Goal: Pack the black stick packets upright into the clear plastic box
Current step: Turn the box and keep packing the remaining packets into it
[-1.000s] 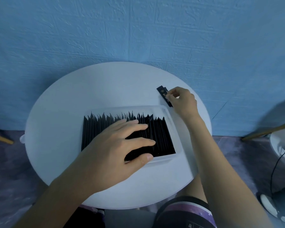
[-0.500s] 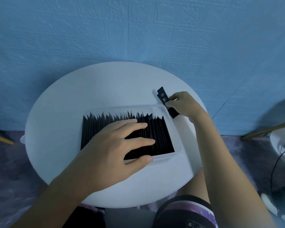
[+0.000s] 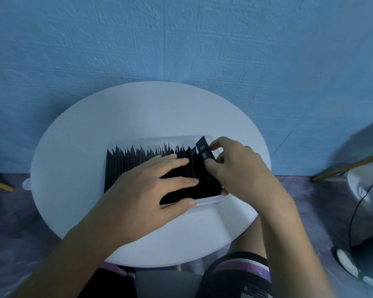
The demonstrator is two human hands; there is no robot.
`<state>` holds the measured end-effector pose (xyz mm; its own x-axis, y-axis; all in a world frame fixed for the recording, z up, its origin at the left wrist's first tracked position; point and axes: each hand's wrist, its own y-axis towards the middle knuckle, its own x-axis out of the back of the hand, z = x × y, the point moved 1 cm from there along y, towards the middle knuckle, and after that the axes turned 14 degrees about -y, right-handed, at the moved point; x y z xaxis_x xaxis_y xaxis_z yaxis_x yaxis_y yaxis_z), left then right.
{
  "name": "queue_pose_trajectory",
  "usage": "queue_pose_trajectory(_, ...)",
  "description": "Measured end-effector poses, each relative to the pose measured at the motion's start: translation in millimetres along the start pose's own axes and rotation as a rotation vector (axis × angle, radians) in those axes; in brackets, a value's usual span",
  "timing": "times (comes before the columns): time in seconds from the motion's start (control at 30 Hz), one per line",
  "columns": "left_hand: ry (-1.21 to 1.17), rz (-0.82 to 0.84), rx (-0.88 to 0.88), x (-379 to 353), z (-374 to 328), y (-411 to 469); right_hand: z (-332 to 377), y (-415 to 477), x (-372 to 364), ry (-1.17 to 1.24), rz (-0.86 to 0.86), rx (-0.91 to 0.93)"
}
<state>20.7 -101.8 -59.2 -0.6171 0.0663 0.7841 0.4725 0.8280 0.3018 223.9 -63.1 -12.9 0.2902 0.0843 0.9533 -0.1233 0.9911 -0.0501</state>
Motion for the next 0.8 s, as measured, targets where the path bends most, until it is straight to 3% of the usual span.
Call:
queue_pose_trajectory(0.5, 0.114, -0.048, -0.051, -2.3, -0.7, 0.8, 10.1, -4.1, -5.5, -0.201, -0.075, 0.074)
queue_pose_trajectory(0.8, 0.094, -0.065, -0.050, -2.6, -0.3, 1.3, 12.5, -1.7, -5.4, -0.166, -0.047, 0.057)
